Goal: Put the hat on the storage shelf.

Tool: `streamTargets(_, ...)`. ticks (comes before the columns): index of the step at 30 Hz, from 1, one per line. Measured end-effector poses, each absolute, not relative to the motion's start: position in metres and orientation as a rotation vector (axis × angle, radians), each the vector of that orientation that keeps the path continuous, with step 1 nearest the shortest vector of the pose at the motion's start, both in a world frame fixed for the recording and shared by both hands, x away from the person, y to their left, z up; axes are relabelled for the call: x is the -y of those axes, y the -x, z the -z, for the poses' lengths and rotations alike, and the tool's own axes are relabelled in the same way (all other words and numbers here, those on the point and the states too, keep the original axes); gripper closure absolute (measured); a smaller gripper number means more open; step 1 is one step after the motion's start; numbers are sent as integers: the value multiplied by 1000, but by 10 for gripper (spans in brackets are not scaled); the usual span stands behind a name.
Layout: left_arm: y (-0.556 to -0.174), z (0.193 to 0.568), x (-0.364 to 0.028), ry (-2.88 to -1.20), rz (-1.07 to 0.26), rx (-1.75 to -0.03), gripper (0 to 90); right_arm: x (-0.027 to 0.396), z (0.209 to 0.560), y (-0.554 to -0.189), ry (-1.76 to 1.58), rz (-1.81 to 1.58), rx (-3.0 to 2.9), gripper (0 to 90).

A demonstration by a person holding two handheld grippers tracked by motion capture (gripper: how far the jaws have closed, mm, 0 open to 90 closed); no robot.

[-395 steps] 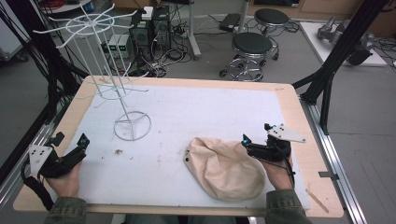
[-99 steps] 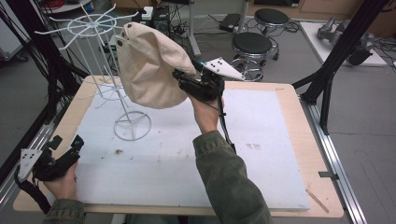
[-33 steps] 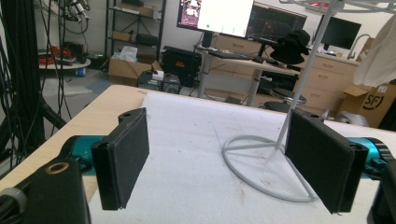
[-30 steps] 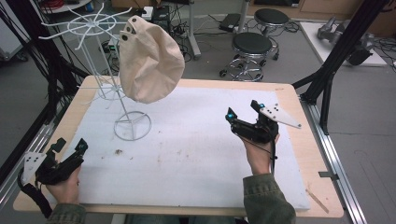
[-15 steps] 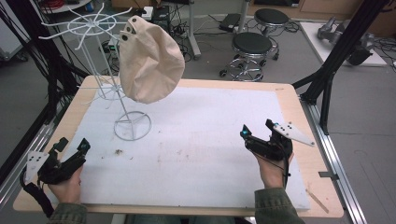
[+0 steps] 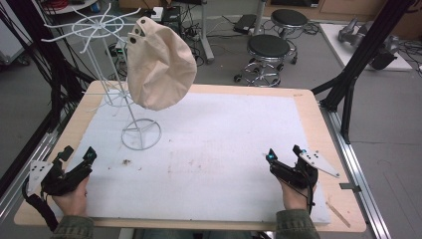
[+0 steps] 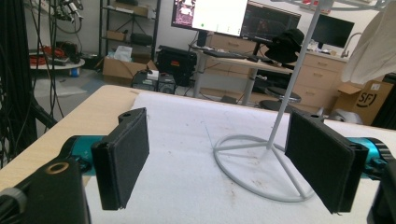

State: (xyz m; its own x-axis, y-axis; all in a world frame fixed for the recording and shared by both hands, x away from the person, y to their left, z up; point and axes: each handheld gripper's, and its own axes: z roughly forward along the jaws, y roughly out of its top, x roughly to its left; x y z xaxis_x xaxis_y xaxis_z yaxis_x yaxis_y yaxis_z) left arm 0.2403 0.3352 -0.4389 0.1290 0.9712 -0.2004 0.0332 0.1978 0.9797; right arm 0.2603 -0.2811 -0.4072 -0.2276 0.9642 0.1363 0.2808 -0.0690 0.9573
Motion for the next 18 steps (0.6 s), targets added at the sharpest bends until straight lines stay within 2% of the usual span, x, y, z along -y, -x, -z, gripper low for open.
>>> streamTargets(18,-242,441,-331,-1156,-950,-1205,219,284,412,-245,-1320,-1271,-1476,104)
